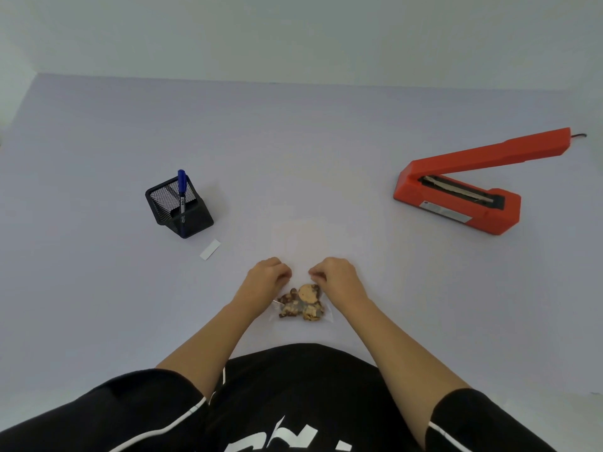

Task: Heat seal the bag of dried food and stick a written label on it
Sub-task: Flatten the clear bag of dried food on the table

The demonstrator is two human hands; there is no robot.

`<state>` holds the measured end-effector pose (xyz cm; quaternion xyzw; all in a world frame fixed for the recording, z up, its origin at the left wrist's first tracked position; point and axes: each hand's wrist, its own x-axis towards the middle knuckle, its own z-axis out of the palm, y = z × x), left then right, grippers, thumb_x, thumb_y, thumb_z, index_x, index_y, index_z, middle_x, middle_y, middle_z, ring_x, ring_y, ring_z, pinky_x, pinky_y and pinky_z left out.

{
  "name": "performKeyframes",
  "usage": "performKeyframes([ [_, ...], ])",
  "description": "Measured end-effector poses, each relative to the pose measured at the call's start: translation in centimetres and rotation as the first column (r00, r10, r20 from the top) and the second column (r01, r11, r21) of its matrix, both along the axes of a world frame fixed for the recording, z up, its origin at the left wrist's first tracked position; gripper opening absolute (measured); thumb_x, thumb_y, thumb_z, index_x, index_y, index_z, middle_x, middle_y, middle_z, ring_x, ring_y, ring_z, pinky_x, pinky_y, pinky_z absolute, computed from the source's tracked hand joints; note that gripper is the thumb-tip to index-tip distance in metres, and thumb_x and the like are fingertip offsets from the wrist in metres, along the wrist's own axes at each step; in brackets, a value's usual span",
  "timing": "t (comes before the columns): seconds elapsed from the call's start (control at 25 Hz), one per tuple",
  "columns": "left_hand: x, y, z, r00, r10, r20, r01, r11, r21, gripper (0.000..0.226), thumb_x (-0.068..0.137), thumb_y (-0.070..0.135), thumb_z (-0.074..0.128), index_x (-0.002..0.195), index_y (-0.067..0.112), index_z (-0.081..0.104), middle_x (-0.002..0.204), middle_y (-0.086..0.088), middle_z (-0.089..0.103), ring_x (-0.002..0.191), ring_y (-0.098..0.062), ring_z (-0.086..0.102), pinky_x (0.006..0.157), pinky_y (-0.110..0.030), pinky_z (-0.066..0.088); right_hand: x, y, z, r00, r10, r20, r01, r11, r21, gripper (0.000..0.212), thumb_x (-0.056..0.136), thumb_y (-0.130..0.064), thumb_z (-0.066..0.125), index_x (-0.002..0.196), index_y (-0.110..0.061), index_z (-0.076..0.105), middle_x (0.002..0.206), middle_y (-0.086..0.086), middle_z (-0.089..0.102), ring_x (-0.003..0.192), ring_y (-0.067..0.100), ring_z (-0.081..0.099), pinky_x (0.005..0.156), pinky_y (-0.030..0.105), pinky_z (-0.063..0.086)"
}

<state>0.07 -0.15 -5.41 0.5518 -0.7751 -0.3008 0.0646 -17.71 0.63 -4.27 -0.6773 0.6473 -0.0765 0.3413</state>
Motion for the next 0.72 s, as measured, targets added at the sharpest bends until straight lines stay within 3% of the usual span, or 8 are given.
performKeyframes([
  [0.08,0.6,-0.4,-0.2,0.995,-0.097,0.012,0.098,0.995,-0.016,0.021,0.089,0.008,0.059,0.108,0.007,0.069,0.112,-0.009,0.065,0.102,-0.028,0.055,0.091,-0.027,0.039,-0.1,-0.1,-0.2,1.000,0.027,-0.005,-0.027,1.000,0.002,0.023,0.089,-0.011,0.058,0.109,-0.010,0.068,0.104,0.010,0.066,0.097,0.024,0.060,0.080,0.023,0.042],
  [0.2,1.0,-1.3,0.1,0.977,-0.204,0.053,0.204,0.979,0.014,0.035,0.091,0.015,0.058,0.126,0.011,0.058,0.128,-0.006,0.057,0.119,-0.025,0.045,0.104,-0.030,0.033,-0.2,-0.5,-0.1,0.999,0.033,0.010,-0.033,0.999,0.022,0.034,0.086,-0.009,0.061,0.119,-0.008,0.061,0.115,0.009,0.060,0.106,0.025,0.056,0.089,0.025,0.040],
  [0.44,1.3,-3.8,0.8,0.929,-0.294,0.223,0.282,0.955,0.087,0.062,0.087,0.041,0.058,0.142,0.027,0.035,0.146,0.006,0.036,0.131,-0.017,0.032,0.103,-0.033,0.029,-0.5,-2.3,0.3,0.987,0.122,-0.101,-0.114,0.989,0.090,0.068,0.080,-0.021,0.070,0.138,-0.010,0.036,0.135,0.007,0.039,0.119,0.028,0.040,0.100,0.033,0.037],
  [0.72,0.8,-5.6,1.3,0.912,-0.274,0.306,0.237,0.959,0.152,0.095,0.074,0.052,0.068,0.149,0.024,0.017,0.154,0.004,0.020,0.139,-0.020,0.020,0.109,-0.040,0.023,-0.4,-3.4,1.0,0.952,0.158,-0.263,-0.133,0.985,0.110,0.092,0.074,-0.032,0.075,0.143,-0.010,0.018,0.140,0.011,0.028,0.123,0.031,0.034,0.099,0.038,0.036],
])
